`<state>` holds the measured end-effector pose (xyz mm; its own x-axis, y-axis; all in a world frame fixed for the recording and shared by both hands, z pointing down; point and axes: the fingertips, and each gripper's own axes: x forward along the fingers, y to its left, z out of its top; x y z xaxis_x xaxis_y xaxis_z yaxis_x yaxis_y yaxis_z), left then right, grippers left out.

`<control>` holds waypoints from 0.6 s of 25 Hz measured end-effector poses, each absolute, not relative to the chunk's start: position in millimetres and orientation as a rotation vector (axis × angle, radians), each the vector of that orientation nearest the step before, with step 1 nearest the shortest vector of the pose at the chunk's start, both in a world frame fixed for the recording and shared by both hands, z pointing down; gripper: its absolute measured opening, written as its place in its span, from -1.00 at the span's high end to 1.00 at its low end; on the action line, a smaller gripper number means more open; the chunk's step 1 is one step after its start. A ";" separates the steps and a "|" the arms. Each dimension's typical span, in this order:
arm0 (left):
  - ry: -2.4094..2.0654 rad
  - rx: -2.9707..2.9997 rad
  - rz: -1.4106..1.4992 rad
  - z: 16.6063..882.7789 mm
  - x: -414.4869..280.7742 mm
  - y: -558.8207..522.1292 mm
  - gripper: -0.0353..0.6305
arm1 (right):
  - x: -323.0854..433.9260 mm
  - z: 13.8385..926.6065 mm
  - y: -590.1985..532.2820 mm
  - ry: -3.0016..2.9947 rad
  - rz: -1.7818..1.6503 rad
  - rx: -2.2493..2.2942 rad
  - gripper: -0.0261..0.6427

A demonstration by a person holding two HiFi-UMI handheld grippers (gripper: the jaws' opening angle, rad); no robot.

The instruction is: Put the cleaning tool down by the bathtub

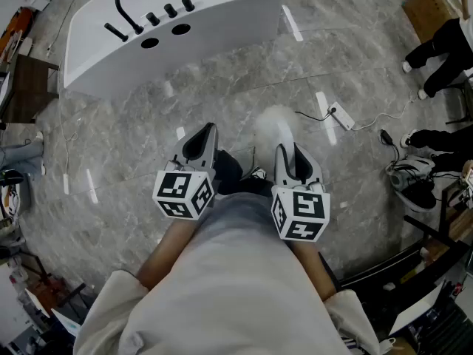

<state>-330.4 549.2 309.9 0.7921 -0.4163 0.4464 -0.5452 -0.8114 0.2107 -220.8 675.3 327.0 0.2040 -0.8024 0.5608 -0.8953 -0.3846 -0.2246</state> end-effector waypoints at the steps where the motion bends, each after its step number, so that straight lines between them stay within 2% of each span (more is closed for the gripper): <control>1: -0.743 2.657 0.556 309.6 -331.3 551.3 0.86 | -218.8 327.1 677.5 -1.645 0.929 2.314 0.67; 15: -0.689 2.638 0.561 314.8 -316.2 522.8 0.87 | -179.4 335.1 647.3 -1.593 0.937 2.335 0.67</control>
<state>-316.2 522.8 314.8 0.8027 -0.3838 0.4565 -0.5248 -0.8181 0.2351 -179.4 647.3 335.1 0.2347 -0.7819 0.5775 -0.8846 -0.4181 -0.2066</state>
